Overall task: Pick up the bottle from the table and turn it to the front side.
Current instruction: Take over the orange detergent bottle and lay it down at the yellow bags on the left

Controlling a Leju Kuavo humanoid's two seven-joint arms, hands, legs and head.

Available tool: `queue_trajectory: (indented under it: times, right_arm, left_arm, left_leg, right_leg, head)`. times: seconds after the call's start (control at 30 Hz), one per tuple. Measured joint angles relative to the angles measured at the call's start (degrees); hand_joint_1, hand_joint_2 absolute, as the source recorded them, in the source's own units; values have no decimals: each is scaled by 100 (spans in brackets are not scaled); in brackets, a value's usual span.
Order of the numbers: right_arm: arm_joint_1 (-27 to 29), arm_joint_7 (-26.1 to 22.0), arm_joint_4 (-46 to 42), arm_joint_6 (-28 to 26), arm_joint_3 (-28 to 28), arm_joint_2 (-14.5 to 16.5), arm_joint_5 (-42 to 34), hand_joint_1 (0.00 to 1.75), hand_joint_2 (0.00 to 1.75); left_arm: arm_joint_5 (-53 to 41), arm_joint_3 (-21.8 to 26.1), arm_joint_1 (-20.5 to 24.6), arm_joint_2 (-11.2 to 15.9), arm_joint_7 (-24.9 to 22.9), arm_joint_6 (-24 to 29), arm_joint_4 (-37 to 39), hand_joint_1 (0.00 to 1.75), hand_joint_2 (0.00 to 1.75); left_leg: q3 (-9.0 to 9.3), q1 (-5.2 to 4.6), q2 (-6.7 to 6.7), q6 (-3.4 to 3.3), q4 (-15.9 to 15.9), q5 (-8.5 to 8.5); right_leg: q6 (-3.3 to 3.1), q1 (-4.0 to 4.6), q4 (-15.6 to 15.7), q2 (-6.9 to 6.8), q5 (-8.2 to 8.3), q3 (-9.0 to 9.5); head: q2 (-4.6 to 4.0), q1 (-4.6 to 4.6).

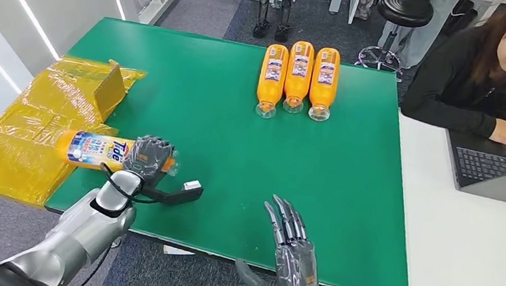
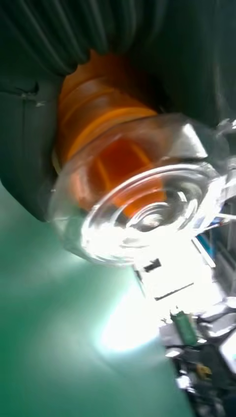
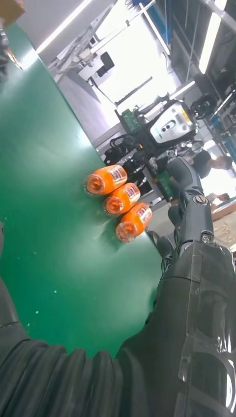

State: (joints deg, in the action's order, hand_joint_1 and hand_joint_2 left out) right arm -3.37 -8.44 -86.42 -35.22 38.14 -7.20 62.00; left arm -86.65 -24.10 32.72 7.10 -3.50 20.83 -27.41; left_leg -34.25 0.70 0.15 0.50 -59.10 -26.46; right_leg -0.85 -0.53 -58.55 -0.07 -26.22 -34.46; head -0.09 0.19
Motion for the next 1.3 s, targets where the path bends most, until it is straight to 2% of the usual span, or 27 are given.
queue_trajectory:
  times: [0.2, 0.63, 0.67, 0.73, 0.8, 0.87, 1.3]
  right_arm:
    - [0, -19, -92, 164, -11, 11, -28, 0, 175]
    - [122, -44, -215, 210, -133, 31, -2, 0, 175]
    - [143, -60, -214, 204, -139, 31, -1, 0, 175]
    - [175, -88, -211, 191, -155, 31, -2, 0, 175]
    - [188, -109, -207, 181, -166, 31, -5, 0, 175]
    - [188, -127, -199, 179, -169, 31, -13, 0, 175]
    - [29, -454, 67, 161, -168, 27, -474, 0, 175]
  left_arm:
    - [-33, -8, 204, 153, -288, -377, 541, 175, 175]
    - [-10, 5, 459, 412, -170, -505, 873, 175, 175]
    - [8, 16, 467, 426, -171, -512, 884, 169, 175]
    - [36, 45, 475, 449, -174, -501, 904, 101, 175]
    - [47, 80, 477, 465, -189, -467, 921, 19, 175]
    - [48, 111, 480, 485, -218, -420, 935, 0, 175]
    - [79, 292, 492, 632, -294, -67, 958, 0, 175]
  left_leg:
    - [4, 0, -2, 0, 1, 0]
    - [10, 1, 3, 7, 2, 5]
    - [10, 2, 3, 7, 2, 5]
    - [10, 2, 3, 7, 2, 5]
    - [10, 2, 3, 7, 2, 5]
    - [10, 2, 4, 7, 2, 5]
    - [10, 2, 2, 8, 2, 6]
  right_leg:
    - [0, 0, -2, -4, 0, 6]
    - [-6, 0, -5, -1, 4, 6]
    - [-6, 0, -5, -1, 4, 6]
    - [-6, 0, -5, -1, 4, 6]
    - [-6, 0, -5, 0, 4, 5]
    - [-6, 0, -5, 0, 4, 5]
    - [-7, 0, -7, -1, 4, 8]
  head:
    - [0, 1]
    - [0, 1]
    - [0, 0]
    - [0, 0]
    - [0, 0]
    - [0, 0]
    - [0, 0]
